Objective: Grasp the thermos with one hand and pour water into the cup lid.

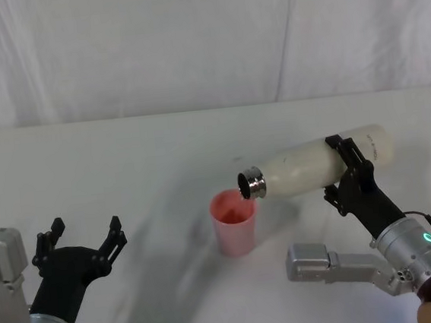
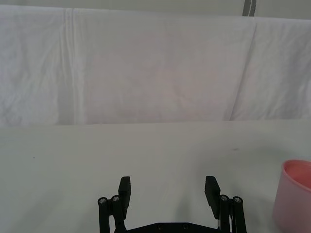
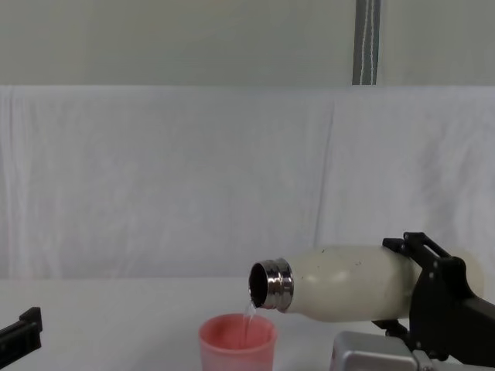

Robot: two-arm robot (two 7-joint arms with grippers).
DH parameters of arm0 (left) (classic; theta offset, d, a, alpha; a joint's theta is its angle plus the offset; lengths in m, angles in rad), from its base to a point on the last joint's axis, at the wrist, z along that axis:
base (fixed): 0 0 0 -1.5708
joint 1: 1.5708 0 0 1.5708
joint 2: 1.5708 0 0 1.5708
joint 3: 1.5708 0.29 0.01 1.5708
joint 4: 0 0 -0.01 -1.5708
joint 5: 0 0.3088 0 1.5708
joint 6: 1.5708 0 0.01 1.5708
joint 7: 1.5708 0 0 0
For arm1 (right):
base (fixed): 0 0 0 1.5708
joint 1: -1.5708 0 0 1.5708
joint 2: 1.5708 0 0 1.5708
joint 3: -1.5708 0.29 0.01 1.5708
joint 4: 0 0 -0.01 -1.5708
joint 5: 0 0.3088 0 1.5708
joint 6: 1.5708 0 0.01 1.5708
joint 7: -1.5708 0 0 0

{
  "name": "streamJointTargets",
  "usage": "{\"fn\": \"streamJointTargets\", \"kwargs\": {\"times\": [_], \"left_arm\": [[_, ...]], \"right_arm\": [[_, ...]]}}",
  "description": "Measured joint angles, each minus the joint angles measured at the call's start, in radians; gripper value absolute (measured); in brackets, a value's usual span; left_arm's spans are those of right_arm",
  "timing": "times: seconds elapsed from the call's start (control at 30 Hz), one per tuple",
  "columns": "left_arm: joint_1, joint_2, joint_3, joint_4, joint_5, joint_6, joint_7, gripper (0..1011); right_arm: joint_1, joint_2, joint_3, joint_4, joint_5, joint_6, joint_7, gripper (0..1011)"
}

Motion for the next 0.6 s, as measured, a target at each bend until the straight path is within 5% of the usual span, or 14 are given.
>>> {"fn": "streamJointTargets", "kwargs": {"times": [0.6], "left_arm": [[0.000,0.000,0.000,0.000,0.000,0.000,0.000,1001]], "right_arm": [[-0.001,0.001,0.004,0.002,0.007,-0.001,0.000,955]]}}
